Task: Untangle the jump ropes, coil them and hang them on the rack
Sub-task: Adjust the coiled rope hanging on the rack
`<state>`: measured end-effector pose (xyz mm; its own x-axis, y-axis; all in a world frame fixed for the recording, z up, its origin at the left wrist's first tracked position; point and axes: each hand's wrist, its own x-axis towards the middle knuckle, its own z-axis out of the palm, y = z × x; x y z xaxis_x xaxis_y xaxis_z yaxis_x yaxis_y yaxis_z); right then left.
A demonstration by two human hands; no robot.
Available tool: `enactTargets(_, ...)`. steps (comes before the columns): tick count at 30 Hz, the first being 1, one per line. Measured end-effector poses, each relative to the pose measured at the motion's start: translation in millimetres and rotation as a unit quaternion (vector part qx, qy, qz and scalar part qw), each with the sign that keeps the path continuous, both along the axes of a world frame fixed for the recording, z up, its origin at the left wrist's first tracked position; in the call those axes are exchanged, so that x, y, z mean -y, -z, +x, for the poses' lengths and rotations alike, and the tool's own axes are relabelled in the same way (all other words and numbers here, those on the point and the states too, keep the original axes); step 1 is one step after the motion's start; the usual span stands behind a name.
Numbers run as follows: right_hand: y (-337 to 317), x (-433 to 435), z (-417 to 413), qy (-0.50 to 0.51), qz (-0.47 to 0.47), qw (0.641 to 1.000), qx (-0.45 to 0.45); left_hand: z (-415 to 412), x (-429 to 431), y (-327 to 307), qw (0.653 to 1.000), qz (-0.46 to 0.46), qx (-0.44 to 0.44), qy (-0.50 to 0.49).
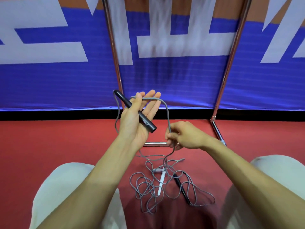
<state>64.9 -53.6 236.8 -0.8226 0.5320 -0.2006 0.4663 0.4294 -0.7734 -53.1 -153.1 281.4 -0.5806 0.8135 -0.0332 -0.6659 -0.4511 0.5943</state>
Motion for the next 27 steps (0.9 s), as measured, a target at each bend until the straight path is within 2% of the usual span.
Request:
enactTargets(2, -4.9, -3.2, 0.9, 0.055, -0.013, 0.997, -0.053, -4.0, -0.6, 1.5, 0.999, -0.017, -0.031, -0.016)
enactTargets(5, -14.2, -6.4, 4.5, 0.107, -0.076, 0.979, -0.156, -1.0, -2.8, 6.1, 0.984, -0.086, -0.156, -0.018)
enactTargets(9, -31.6, -10.7, 13.7, 0.153, -0.149, 0.932, -0.292, 11.5, -6.4, 17.7, 0.951, -0.139, -0.273, 0.035)
enactTargets(12, -44.0, -17.1, 24.0, 0.185, -0.229, 0.882, -0.369, 14.3, -8.1, 27.5, 0.896, -0.196, -0.394, 0.065)
enactTargets(14, -50.1, -19.3, 28.4, 0.204, -0.289, 0.835, -0.421, 18.0, -7.8, 32.9, 0.855, -0.233, -0.447, 0.118)
enactTargets(17, -57.2, -23.0, 32.0, 0.253, -0.37, 0.75, -0.486, 25.9, -6.8, 37.9, 0.83, -0.254, -0.461, 0.187)
enactTargets(20, -59.5, -26.9, 33.1, 0.285, -0.434, 0.678, -0.52, 32.3, -7.7, 38.0, 0.819, -0.245, -0.484, 0.188)
enactTargets(25, -59.8, -30.1, 31.9, 0.296, -0.501, 0.617, -0.53, 41.7, -8.8, 37.6, 0.838, -0.223, -0.452, 0.21)
enactTargets(27, -59.2, -31.8, 32.2, 0.294, -0.496, 0.622, -0.53, 44.1, -8.1, 38.4, 0.844, -0.221, -0.439, 0.214)
